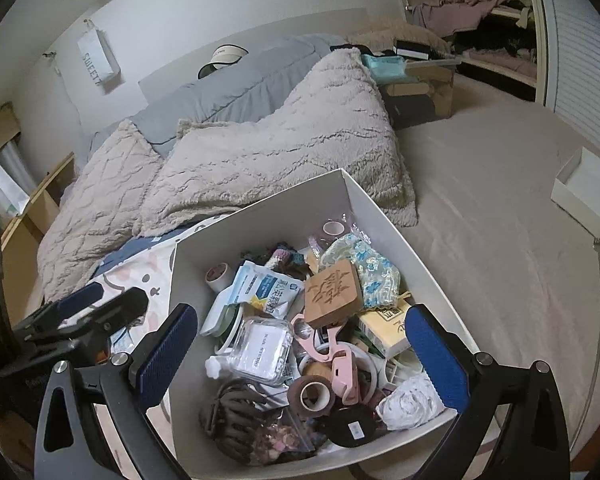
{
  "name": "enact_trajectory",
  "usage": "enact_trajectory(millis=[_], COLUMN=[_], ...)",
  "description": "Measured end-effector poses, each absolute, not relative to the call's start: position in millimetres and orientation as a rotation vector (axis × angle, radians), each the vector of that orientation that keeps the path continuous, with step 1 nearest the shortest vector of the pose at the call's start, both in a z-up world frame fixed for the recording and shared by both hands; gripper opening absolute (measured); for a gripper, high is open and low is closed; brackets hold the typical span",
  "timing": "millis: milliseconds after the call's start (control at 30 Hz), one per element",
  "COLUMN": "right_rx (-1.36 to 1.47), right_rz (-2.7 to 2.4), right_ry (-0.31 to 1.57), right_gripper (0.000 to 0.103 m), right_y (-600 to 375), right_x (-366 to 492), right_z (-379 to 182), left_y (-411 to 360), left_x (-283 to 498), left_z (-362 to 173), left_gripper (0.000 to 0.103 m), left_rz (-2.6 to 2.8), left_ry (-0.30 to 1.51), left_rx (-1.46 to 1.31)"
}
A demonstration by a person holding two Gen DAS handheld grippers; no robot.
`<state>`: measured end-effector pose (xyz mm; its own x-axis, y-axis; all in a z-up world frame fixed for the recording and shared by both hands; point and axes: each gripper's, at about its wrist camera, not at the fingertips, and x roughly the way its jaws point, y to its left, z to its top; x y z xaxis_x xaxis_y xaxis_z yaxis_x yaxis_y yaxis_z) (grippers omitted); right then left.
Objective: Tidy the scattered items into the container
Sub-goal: 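Open both grippers and withdraw them from the box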
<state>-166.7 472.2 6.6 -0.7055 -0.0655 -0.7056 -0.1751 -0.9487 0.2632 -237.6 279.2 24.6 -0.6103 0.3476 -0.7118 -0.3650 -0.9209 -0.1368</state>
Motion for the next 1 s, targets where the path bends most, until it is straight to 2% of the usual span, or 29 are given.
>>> enact_trajectory(millis=[467, 1000], right_rx=[-1.120, -1.144], right_rz=[2.834, 2.916], right_ry=[0.432, 0.376], right_gripper=[0.103, 0.103], right_y=[451.9, 397.5], right_x=[-151.1, -158.0], right_z=[14.6, 11.4], left_y=[239.6, 152.2], left_x=[-223.0, -217.6], left_z=[37.3, 36.3], left_gripper=[0.102, 0.102], left_rz=[2.572, 2.735], left_ry=[0.026, -0.024], left_rx=[-1.065, -1.085])
